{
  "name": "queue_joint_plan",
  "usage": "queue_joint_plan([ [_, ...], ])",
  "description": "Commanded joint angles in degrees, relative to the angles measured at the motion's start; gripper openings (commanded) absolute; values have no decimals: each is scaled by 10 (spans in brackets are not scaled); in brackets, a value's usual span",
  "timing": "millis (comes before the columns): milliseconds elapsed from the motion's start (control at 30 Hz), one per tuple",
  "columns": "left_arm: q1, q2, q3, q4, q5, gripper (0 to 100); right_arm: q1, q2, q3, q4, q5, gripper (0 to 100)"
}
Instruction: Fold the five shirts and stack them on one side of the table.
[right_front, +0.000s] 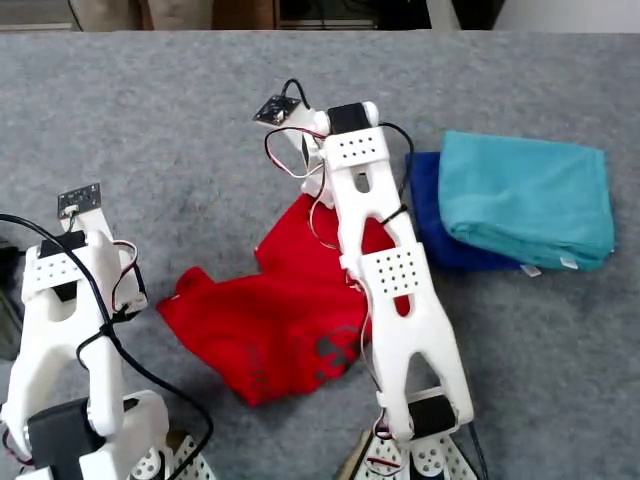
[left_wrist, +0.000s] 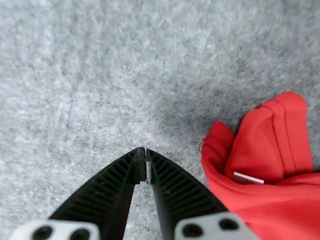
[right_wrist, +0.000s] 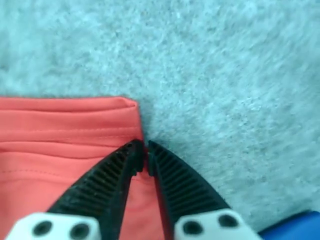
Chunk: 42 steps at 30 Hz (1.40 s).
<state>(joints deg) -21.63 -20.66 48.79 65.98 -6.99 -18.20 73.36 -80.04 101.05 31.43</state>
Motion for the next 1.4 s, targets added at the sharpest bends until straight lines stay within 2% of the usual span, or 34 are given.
queue_joint_plan([
  [0, -1, -7, -4, -5, 5, 20, -1, -17, -17, 11, -23, 16],
  [433, 4, -7, -8, -5, 6, 20, 55, -187, -23, 14, -90, 16],
  [667, 6, -4, -43, -3, 6, 23, 104, -319, 34, 13, -128, 16],
  [733, 6, -3, -57, -2, 10, 24, 119, -360, 43, 13, -120, 16],
  [900, 7, 0, -105, 25, 61, 25, 156, -422, 42, 1, -124, 16],
  [967, 7, 0, -123, 34, 72, 26, 174, -423, 41, -19, -153, 16],
  [1100, 8, 0, -148, 32, 102, 86, 202, -422, 46, -55, -178, 16],
  [1233, 59, 0, -166, 25, 142, 153, 215, -409, 43, -59, -178, 17],
  [1367, 137, 1, -164, -33, 184, 171, 211, -393, 42, -60, -156, 16],
])
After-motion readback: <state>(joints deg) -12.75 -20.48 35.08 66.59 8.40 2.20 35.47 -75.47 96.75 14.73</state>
